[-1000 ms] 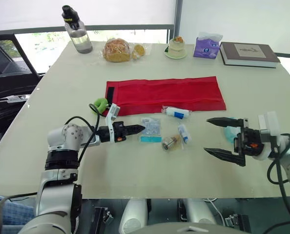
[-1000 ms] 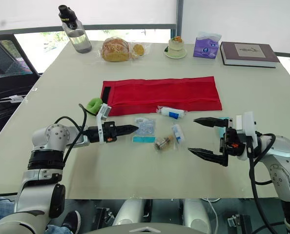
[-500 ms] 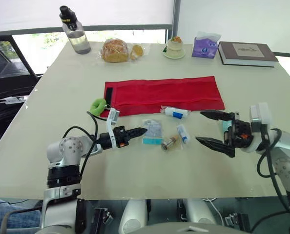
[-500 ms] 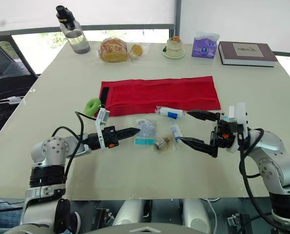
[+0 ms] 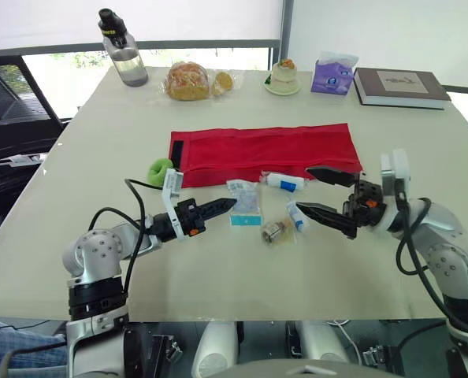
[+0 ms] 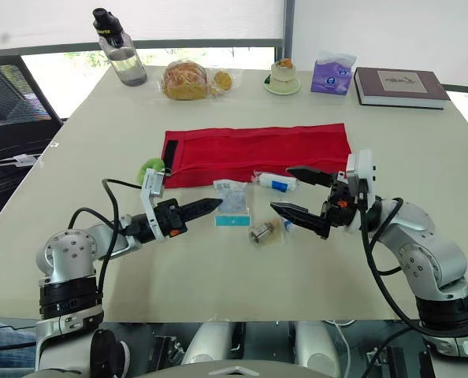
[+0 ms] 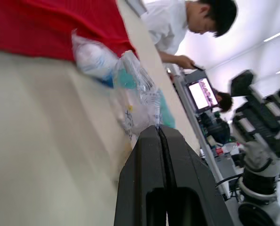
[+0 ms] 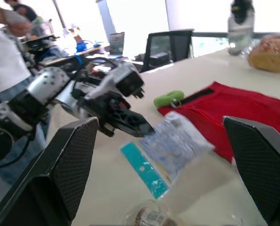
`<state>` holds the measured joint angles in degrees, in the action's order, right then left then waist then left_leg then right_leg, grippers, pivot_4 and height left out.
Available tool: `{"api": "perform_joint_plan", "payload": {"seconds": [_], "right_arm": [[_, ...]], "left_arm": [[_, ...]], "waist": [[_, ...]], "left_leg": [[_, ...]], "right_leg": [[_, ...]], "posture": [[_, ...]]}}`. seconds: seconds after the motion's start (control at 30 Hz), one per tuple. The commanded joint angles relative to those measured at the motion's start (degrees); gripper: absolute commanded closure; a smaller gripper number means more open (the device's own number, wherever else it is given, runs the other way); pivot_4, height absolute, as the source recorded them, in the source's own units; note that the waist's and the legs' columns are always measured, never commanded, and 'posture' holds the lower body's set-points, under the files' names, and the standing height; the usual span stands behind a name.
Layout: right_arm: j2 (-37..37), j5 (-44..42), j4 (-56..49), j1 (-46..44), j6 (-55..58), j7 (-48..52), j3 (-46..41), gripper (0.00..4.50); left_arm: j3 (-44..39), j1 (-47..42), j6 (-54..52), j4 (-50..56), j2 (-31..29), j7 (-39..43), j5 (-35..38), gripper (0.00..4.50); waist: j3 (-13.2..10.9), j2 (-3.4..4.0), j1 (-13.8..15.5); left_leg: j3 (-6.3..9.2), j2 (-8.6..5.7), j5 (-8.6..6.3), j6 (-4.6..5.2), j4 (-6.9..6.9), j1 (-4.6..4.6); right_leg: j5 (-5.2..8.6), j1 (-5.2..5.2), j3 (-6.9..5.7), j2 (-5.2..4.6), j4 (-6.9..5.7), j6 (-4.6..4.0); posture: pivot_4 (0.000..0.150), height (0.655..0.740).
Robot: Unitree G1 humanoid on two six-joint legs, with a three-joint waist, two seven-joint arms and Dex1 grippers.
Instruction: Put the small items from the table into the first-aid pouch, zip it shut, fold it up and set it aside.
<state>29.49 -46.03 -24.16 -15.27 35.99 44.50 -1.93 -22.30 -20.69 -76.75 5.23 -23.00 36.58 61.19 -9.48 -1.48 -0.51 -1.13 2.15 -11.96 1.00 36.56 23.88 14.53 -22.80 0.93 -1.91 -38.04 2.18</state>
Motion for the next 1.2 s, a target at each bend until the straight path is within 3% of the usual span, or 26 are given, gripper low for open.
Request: {"api": "perform_joint_plan", "payload": {"seconds": [0.03,0.23,0.33,0.77,0.9,1.0,1.13,1.2], "right_arm": [[-0.9,-5.3,-4.2,-0.8,7.3,-6.9,-0.3,0.0],[-2.0,-17.6,-0.4,-4.6,21.9,-16.0,-1.7,0.0],[-4.7,-28.3,2.9,-5.8,27.0,-22.2,-3.4,0.0],[-7.7,-46.3,4.5,-8.9,24.5,-37.5,-5.0,0.0],[-7.0,-48.0,4.2,-8.6,23.5,-38.9,-4.5,1.59],[-6.2,-48.2,4.0,-8.0,23.3,-39.1,-3.9,3.28],[-5.9,-47.6,4.1,-7.5,23.0,-39.6,-3.3,4.47],[-5.5,-46.7,4.3,-7.2,22.9,-39.6,-3.0,4.47]], "left_arm": [[-0.6,-1.5,-0.2,3.0,0.4,1.2,5.8,4.48],[0.4,-3.6,-0.4,3.3,0.5,1.0,12.1,4.48],[1.4,-5.9,0.5,2.3,1.3,0.3,13.7,4.48],[5.1,-6.8,3.2,0.6,1.1,-0.8,13.6,4.48],[5.7,-6.8,4.0,-0.1,0.8,-0.6,13.3,4.5],[5.9,-6.7,4.2,-0.2,0.5,-0.7,13.7,4.5],[6.3,-5.7,4.2,0.9,0.1,-0.7,14.3,4.5],[6.7,-4.8,4.3,1.8,-0.5,-0.5,14.1,4.5]], "waist": [[0.0,0.0,0.0],[0.0,-0.01,-0.2],[0.0,-0.02,-0.1],[0.0,-0.03,-0.3],[0.0,-0.03,-0.3],[0.0,-0.03,-0.3],[0.0,-0.03,-0.3],[0.0,-0.03,-0.3]], "left_leg": [[0.0,0.0,0.0,0.0,0.0,0.0],[0.01,0.01,0.0,0.0,-0.01,-0.01],[0.04,0.0,0.0,0.0,0.0,-0.01],[0.01,0.0,0.0,0.02,-0.03,0.13],[0.01,0.0,0.0,0.02,-0.04,0.13],[0.01,0.0,0.0,0.02,-0.04,0.14],[0.01,0.0,0.0,0.02,-0.04,0.15],[0.01,0.01,0.0,0.02,-0.05,0.15]], "right_leg": [[0.0,0.0,0.0,-0.01,0.0,0.0],[0.0,-0.01,-0.01,0.02,-0.01,-0.02],[0.0,0.0,-0.02,0.06,-0.01,-0.02],[0.0,-0.12,0.03,0.16,0.04,0.01],[0.0,-0.12,0.04,0.16,0.04,0.01],[0.0,-0.13,0.03,0.16,0.05,0.01],[0.01,-0.13,0.03,0.16,0.05,0.01],[0.01,-0.15,0.04,0.16,0.05,0.01]], "posture": [[0.15,0.74],[0.15,0.74],[0.15,0.74],[0.15,0.74],[0.15,0.74],[0.15,0.74],[0.15,0.74],[0.15,0.74]]}}
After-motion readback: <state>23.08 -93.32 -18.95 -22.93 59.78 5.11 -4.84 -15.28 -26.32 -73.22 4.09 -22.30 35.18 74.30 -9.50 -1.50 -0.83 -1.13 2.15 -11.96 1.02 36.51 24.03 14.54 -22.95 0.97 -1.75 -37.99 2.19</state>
